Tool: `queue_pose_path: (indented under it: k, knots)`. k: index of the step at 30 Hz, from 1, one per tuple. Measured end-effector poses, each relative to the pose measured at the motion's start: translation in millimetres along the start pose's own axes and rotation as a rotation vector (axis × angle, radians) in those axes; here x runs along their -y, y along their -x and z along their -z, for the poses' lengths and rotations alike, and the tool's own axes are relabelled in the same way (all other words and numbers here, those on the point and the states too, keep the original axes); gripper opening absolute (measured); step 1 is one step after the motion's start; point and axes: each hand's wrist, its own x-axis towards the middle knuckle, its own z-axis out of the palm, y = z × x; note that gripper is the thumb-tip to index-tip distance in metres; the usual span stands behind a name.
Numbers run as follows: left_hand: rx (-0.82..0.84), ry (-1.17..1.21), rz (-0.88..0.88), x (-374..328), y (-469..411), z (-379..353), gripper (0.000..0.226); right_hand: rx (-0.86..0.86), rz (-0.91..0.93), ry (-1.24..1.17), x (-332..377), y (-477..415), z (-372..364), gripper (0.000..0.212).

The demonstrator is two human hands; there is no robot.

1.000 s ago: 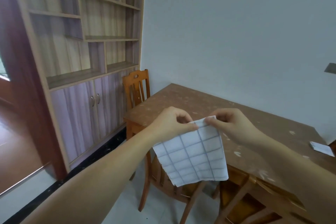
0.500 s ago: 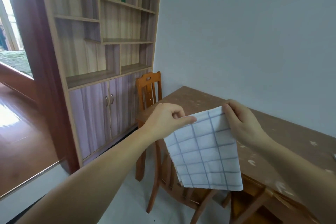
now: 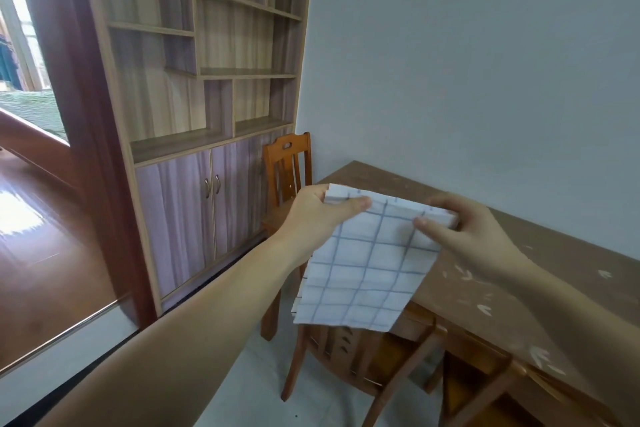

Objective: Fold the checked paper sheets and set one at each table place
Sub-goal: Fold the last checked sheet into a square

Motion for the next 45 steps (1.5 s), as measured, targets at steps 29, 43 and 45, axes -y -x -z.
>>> queue_pose_path:
  k: [29,43,45]
  knots:
    - [0.029,-0.296,-0.076,2,-16,11,0.021,0.037,-0.032,-0.201,10,-8,28,0.023]
    - [0.162,-0.429,-0.165,-21,-18,9,0.015,0.213,-0.097,-0.139,5,-7,12,0.016]
    - [0.098,-0.34,-0.158,-20,-17,12,0.014,0.194,-0.098,-0.161,4,-7,11,0.023]
